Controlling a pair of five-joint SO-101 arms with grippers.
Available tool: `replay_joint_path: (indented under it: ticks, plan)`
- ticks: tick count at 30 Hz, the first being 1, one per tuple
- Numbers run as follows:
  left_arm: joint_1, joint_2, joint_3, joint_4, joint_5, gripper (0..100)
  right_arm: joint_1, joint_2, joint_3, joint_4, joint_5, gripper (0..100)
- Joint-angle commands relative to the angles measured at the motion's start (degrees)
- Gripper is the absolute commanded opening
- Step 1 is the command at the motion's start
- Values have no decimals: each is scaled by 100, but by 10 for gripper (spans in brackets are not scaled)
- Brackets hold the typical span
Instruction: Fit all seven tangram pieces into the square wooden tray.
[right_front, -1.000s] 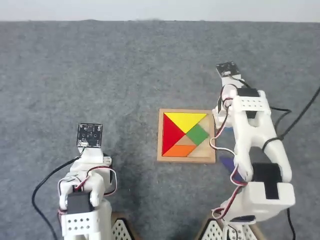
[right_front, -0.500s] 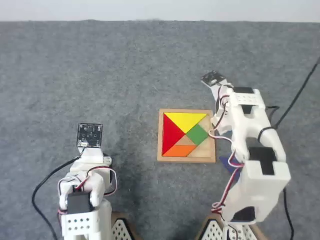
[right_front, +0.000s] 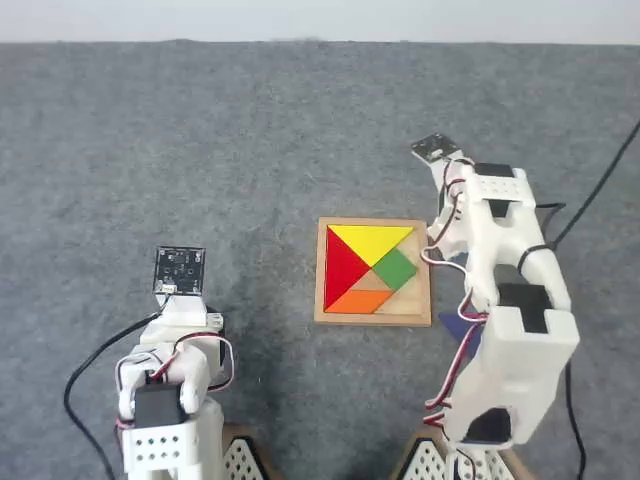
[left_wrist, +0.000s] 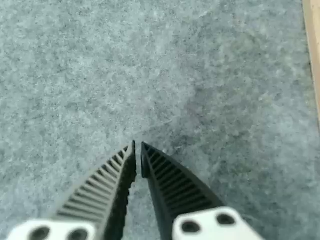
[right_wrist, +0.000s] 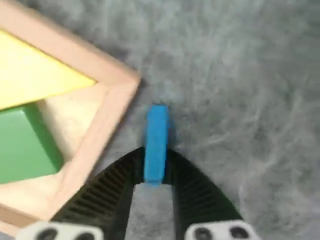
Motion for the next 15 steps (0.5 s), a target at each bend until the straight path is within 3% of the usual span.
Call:
replay_joint_path:
  ticks: [1,10,15]
  plan:
    - [-9,-105,-75,18,97,18,84,-312,-281,92,-554,9]
    - [-9,-105,-75,18,97,18,-382,-1982,-255,620,-1407,7]
    - [-9,-105,-75,18,97,18,-919,-1842,-185,479,-2022,9]
